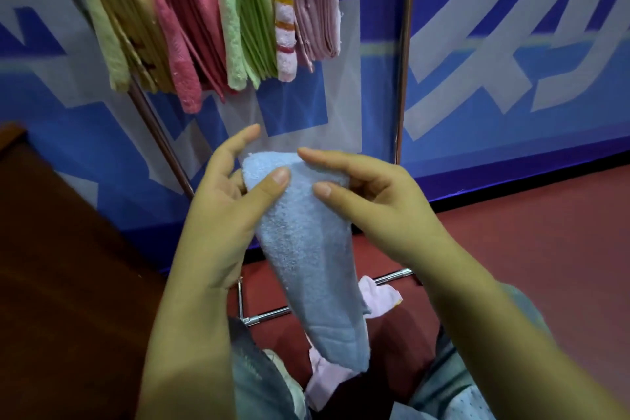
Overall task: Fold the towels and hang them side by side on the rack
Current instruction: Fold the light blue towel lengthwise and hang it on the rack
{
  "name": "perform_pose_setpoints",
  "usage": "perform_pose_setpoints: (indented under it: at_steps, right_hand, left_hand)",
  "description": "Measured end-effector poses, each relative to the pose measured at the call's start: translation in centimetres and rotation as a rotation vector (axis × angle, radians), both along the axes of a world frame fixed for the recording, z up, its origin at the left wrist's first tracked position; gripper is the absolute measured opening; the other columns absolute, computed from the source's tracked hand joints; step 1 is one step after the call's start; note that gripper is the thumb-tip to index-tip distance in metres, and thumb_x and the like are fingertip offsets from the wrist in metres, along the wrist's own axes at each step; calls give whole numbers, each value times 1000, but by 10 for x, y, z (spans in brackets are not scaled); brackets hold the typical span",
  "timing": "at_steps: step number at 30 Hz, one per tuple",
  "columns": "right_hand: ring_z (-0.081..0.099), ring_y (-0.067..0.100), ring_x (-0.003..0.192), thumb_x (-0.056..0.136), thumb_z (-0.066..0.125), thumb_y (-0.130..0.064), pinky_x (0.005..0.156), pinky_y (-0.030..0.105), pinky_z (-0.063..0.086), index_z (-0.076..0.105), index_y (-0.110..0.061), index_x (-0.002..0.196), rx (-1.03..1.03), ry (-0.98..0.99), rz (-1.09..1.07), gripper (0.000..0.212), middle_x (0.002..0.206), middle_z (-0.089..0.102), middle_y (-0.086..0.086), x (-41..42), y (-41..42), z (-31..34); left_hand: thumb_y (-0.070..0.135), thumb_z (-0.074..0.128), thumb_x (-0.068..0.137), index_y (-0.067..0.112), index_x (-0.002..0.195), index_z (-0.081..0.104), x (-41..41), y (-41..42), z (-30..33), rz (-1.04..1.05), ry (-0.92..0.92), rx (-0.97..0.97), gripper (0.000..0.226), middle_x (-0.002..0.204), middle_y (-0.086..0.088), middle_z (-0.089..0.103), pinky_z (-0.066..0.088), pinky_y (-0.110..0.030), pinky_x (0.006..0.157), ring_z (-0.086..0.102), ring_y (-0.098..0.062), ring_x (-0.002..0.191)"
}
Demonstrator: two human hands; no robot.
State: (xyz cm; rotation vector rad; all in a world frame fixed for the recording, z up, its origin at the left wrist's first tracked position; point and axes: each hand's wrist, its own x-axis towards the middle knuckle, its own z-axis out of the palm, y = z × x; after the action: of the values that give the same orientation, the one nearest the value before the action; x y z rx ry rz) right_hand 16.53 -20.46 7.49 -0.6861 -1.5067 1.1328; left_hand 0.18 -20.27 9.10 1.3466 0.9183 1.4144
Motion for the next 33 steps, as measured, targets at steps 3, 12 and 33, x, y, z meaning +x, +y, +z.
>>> perform_pose_setpoints:
  at_steps: [3,12,33]
  right_hand:
    - [61,4,110,87,59,-1,93,22,48,65,-28,111,50,-9,-19,36,106,69,-14,-1,0,2]
    - [54,0,119,88,57,-2,101,23,43,58,-33,116,232,-172,-83,41,118,61,-20,12,4,16]
    - [48,0,123,93,46,1,101,18,41,47,-27,130,449,-475,-157,47,127,53,-11,25,9,35]
  left_hand:
    - [11,64,68,25,120,52,-9,-2,-4,31,-13,13,55,82,4,74,53,-18,64,69,-7,78]
    - [1,68,71,19,102,56,7,-1,-3,162,-224,165,38,75,6,73,53,-18,71,66,-4,77]
    - [-6,61,74,19,99,60,21,-1,4,188,-350,320,35,82,8,71,50,-21,79,64,-5,84]
